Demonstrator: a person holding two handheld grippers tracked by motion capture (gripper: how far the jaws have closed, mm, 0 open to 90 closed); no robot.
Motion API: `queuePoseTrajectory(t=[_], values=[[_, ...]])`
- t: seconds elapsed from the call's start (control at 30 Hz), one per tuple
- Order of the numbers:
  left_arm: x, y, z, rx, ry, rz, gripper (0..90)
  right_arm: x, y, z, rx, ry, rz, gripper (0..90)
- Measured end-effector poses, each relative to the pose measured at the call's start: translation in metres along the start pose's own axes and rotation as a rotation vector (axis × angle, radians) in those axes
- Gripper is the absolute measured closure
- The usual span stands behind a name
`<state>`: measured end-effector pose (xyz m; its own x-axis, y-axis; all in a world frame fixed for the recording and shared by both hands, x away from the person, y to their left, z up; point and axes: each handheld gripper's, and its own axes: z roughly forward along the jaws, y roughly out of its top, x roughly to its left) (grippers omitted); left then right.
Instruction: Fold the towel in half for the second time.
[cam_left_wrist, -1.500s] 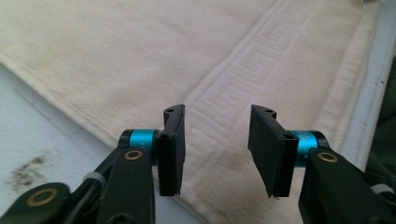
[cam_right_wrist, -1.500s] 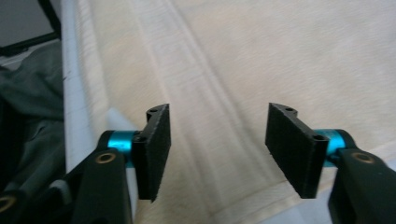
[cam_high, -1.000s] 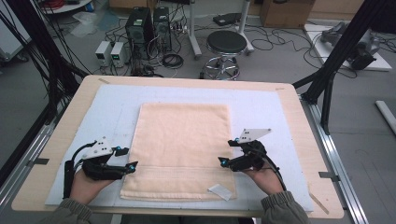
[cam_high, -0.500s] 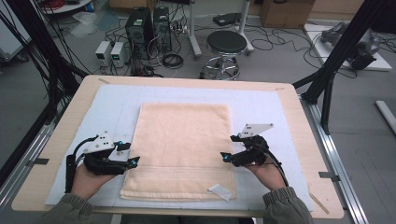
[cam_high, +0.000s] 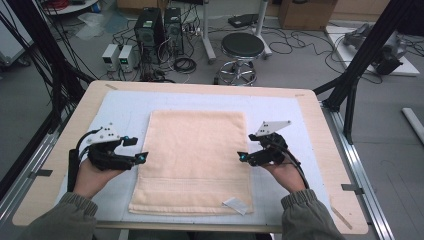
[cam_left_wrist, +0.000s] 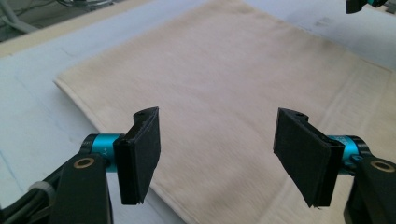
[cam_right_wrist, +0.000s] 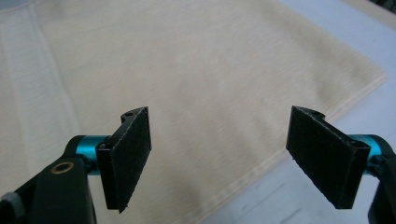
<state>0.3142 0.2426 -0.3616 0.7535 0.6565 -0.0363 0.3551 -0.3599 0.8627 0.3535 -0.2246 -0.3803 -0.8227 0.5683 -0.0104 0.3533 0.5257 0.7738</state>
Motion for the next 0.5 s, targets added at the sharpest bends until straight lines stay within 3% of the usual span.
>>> queuePoseTrajectory(t=[0.1, 0.2, 0.3, 0.4, 0.5], values=[[0.013, 0.014, 0.004, 0.014, 0.032, 0.021, 32.6, -0.013, 0.013, 0.004, 0.004, -0.027, -0.002, 21.9], [0.032, 0.027, 0.011, 0.007, 0.042, -0.012, 36.9, -0.027, 0.027, 0.010, 0.008, -0.043, -0.001, 22.4], [0.051, 0.035, 0.021, 0.019, 0.083, -0.031, 37.2, -0.041, 0.041, 0.017, 0.009, -0.066, 0.005, 23.8], [0.067, 0.033, 0.035, 0.044, 0.123, -0.054, 37.2, -0.055, 0.047, 0.028, 0.019, -0.086, 0.021, 24.2], [0.079, 0.022, 0.051, 0.074, 0.117, -0.107, 38.1, -0.067, 0.043, 0.042, 0.028, -0.095, 0.050, 23.9]])
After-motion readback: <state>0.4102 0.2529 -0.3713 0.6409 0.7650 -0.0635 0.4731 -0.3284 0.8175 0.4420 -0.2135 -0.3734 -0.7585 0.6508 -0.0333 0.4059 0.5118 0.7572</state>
